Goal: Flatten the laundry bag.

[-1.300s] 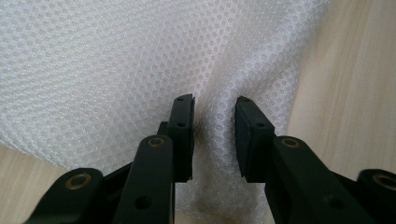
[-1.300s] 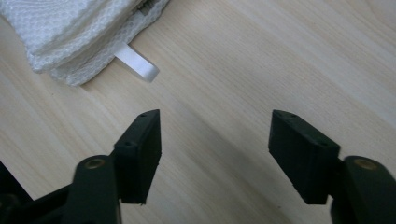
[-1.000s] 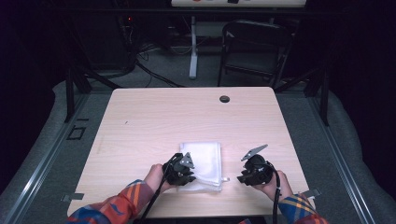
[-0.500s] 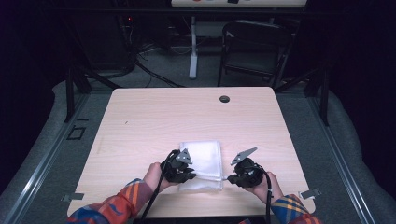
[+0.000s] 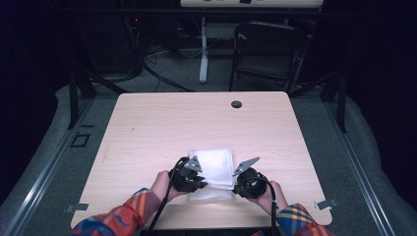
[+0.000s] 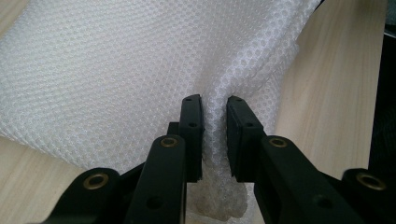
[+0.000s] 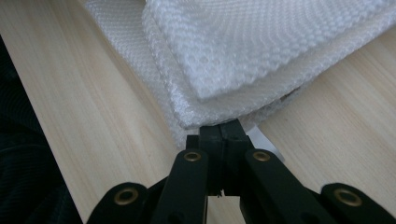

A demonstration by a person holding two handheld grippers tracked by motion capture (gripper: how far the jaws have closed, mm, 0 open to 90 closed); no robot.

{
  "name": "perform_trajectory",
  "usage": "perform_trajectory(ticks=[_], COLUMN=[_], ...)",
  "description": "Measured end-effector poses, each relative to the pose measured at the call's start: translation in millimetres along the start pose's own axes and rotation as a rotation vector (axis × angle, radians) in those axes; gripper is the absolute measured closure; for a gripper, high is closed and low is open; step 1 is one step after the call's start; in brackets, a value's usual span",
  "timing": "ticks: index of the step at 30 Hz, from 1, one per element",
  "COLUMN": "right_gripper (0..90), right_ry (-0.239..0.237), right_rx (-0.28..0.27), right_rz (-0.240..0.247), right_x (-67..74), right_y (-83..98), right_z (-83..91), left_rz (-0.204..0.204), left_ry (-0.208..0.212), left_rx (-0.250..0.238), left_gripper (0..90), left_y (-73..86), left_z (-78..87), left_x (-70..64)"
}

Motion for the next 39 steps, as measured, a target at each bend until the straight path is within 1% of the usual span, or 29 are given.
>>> perform_trajectory(ticks=[3, 4, 5, 7, 8, 10, 11, 15, 16, 17, 19, 20, 21, 22, 23, 24, 26, 27, 28, 31, 32, 33, 36, 37, 38, 39], right_gripper=[90.0, 90.0, 90.0, 90.0, 90.0, 90.0, 90.0, 90.0, 90.0, 90.0, 90.0, 90.0, 90.0, 90.0, 90.0, 90.0, 90.0, 90.0, 90.0, 90.0, 90.0, 90.0, 90.0, 90.0, 90.0, 90.0], right_ry=[-0.001, 0.0, 0.009, 0.015, 0.018, 0.02, 0.026, 0.033, 0.038, 0.032, 0.038, 0.039, 0.039, 0.042, 0.042, 0.045, 0.059, 0.059, 0.05, 0.039, 0.027, 0.024, 0.035, 0.033, 0.035, 0.034], right_rx=[-0.013, -0.005, -0.013, -0.008, -0.005, -0.003, -0.006, 0.004, 0.002, 0.009, 0.005, 0.012, 0.012, 0.006, 0.006, 0.02, 0.024, 0.024, -0.002, -0.02, -0.026, -0.037, -0.023, -0.027, -0.024, -0.03], right_rz=[0.004, 0.011, 0.003, 0.01, 0.0, -0.001, -0.002, 0.0, -0.008, -0.002, 0.004, 0.014, 0.014, 0.029, 0.029, 0.039, 0.073, 0.073, 0.064, 0.079, 0.083, 0.072, 0.09, 0.092, 0.093, 0.08], right_x=[2.4, 3.0, 4.2, 3.8, 4.3, 4.4, 5.7, 6.1, 6.5, 6.6, 6.6, 6.9, 6.9, 8.4, 8.4, 9.0, 10.2, 10.2, 10.5, 9.4, 8.9, 9.0, 9.3, 9.8, 9.3, 9.7], right_y=[-3.6, -4.1, -6.2, -6.5, -6.9, -6.8, -5.8, -3.8, -3.6, -3.5, -3.3, -3.2, -3.2, -3.6, -3.6, -3.2, -3.4, -3.4, -3.6, -2.1, -1.5, -1.7, -1.6, -2.0, -1.9, -2.0], right_z=[-2.6, -3.2, -5.9, -7.3, -10.6, -11.7, -15.9, -20.7, -22.0, -22.4, -24.6, -25.4, -25.4, -27.6, -27.6, -28.0, -28.3, -28.3, -29.5, -29.1, -29.0, -29.5, -29.0, -29.3, -29.2, -29.5], left_rz=[-0.004, -0.002, -0.002, 0.004, 0.005, 0.004, 0.005, 0.012, 0.012, 0.012, 0.011, 0.011, 0.011, 0.011, 0.011, 0.011, 0.01, 0.01, 0.01, 0.006, 0.013, 0.013, 0.013, 0.013, 0.017, 0.017], left_ry=[0.003, 0.005, 0.005, 0.003, 0.002, 0.002, 0.005, 0.009, 0.006, 0.008, 0.006, 0.007, 0.007, 0.009, 0.009, 0.008, 0.006, 0.006, 0.004, 0.002, 0.002, 0.002, 0.002, 0.002, 0.003, 0.003], left_rx=[0.007, 0.007, 0.006, -0.006, -0.004, 0.001, 0.004, 0.008, 0.011, 0.008, 0.011, 0.01, 0.01, 0.009, 0.008, 0.007, 0.011, 0.011, 0.014, 0.021, 0.017, 0.017, 0.014, 0.014, 0.005, 0.005], left_gripper=[78.1, 78.1, 78.0, 78.0, 78.0, 78.0, 78.0, 77.9, 77.8, 77.8, 77.7, 77.7, 77.7, 77.6, 77.6, 77.7, 77.9, 78.0, 78.0, 78.2, 78.3, 78.3, 78.1, 78.2, 78.2, 78.3], left_y=[0.3, 0.4, 0.4, -0.2, -0.1, 0.3, 0.6, 1.1, 1.2, 1.1, 1.3, 1.2, 1.2, 1.2, 1.3, 1.3, 1.7, 1.7, 1.8, 1.8, 1.2, 1.2, -0.3, -0.3, -1.5, -1.5], left_z=[-0.7, -0.6, -0.5, -0.4, -0.3, -0.5, -0.9, -1.9, -1.9, -2.0, -1.9, -1.9, -1.9, -1.9, -2.0, -1.8, -2.0, -2.0, -2.1, -1.9, -1.4, -1.4, 0.9, 0.9, 2.2, 2.2], left_x=[-0.4, -0.5, -0.4, -0.1, 0.0, 0.0, -0.3, -0.2, -0.1, -0.2, -0.2, -0.3, -0.3, -0.3, -0.4, -0.3, 0.0, 0.0, 0.1, 0.4, 0.8, 0.8, 1.3, 1.3, 2.1, 2.1])
Point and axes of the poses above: each handheld gripper's, and its own axes: z roughly backward along the jaws, y roughly out of its underside, x roughly to its left, the point moved 8 cm from there along -z, roughly forward along the jaws, and after that the axes turned 5 degrees about y, right-handed, at the moved point
